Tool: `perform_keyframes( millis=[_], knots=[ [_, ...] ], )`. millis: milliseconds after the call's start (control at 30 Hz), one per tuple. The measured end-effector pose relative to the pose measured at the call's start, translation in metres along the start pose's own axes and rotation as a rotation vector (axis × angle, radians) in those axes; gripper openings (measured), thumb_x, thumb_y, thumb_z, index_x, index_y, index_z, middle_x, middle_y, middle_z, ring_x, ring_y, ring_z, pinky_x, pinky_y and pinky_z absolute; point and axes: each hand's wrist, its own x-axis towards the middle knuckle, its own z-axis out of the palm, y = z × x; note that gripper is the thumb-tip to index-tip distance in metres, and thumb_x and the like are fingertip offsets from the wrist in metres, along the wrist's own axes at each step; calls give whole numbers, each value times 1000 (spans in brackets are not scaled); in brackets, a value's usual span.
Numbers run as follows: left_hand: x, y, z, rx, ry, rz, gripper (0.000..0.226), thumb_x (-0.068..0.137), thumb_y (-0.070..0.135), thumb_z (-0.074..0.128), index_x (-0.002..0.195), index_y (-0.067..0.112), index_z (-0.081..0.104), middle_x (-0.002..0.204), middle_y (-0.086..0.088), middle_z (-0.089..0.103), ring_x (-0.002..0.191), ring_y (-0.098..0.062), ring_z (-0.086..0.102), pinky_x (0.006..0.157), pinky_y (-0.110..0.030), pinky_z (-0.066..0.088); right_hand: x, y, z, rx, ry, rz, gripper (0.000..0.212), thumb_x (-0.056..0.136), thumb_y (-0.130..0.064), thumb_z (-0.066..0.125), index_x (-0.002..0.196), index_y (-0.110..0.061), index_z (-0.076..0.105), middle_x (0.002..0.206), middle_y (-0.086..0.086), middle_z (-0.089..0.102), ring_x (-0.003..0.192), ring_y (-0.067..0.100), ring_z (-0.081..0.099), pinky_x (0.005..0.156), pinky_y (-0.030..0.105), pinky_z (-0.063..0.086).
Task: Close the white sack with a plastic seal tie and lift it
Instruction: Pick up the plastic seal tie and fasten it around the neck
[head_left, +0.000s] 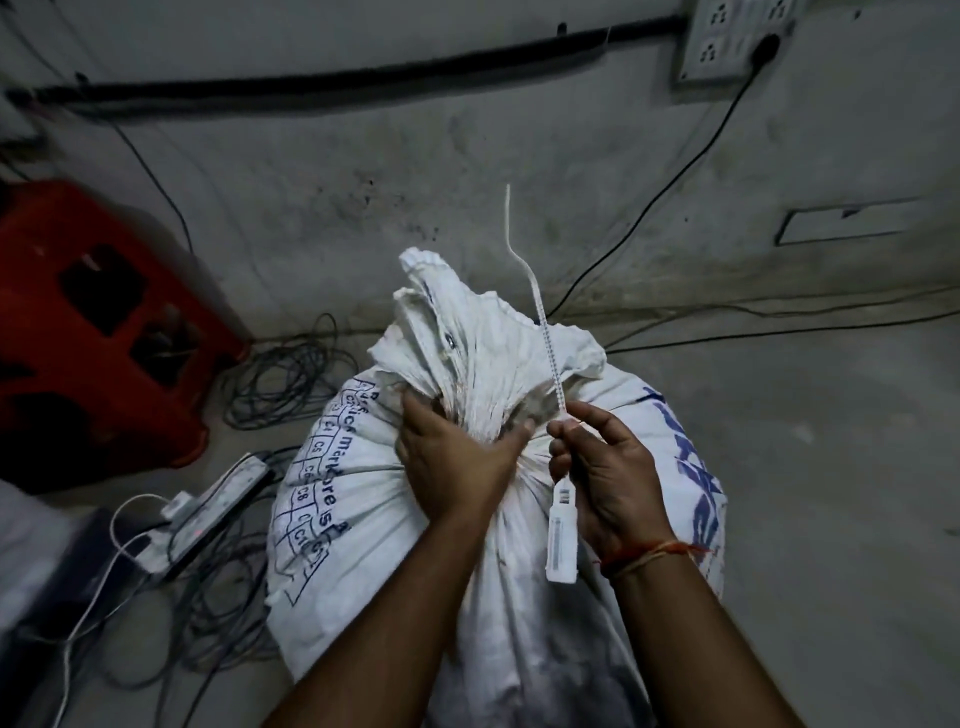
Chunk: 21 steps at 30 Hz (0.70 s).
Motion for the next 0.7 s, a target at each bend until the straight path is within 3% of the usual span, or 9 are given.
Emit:
perform_keyframes(
  millis=[67, 133, 267, 367, 567, 700],
  knots=[
    [6, 7, 13, 64, -113, -52, 145, 48, 68, 87, 155, 6, 12, 138, -23, 57, 125, -41, 55, 101, -46, 50, 4, 1, 1, 36, 25, -6, 23, 90, 12, 57, 107, -1, 64, 72, 13, 66, 54, 14, 56, 46, 17, 47],
    [14, 13, 25, 102, -123, -112, 142, 49, 63, 90, 153, 7, 12, 126, -22, 66, 116, -39, 63, 94, -44, 54, 9, 1, 0, 66, 60, -25, 24, 90, 13, 57, 108, -1, 64, 72, 13, 66, 56, 15, 56, 47, 18, 48],
    [32, 16, 30, 77, -137, -232, 86, 59, 55, 89, 125, 9, 58, 121, -17, 71, 114, -37, 67, 90, -42, 54, 20, 0, -7, 98, 149, -73, 24, 88, 15, 58, 104, -2, 64, 71, 15, 64, 56, 16, 57, 48, 19, 50],
    [36, 12, 30, -76, -135, -255, 60, 69, 49, 82, 111, 7, 71, 117, -17, 73, 112, -38, 67, 89, -40, 55, 37, -4, -17, 99, 266, -168, 24, 87, 17, 56, 102, -1, 64, 60, 11, 64, 48, 15, 56, 44, 22, 47],
    [38, 10, 24, -294, -143, -325, 58, 65, 42, 78, 110, 5, 73, 113, -14, 76, 109, -35, 70, 90, -39, 58, 62, -3, -32, -69, 545, -198, 36, 67, 19, 52, 93, 0, 68, 41, 4, 57, 34, 14, 44, 39, 18, 37],
    [38, 9, 16, -459, -160, -311, 70, 49, 44, 72, 108, 6, 75, 108, -10, 78, 105, -28, 73, 89, -39, 59, 73, 1, -25, -403, 455, -159, 30, 61, 4, 56, 84, -5, 73, 60, 19, 62, 45, 24, 53, 50, 27, 47]
  ],
)
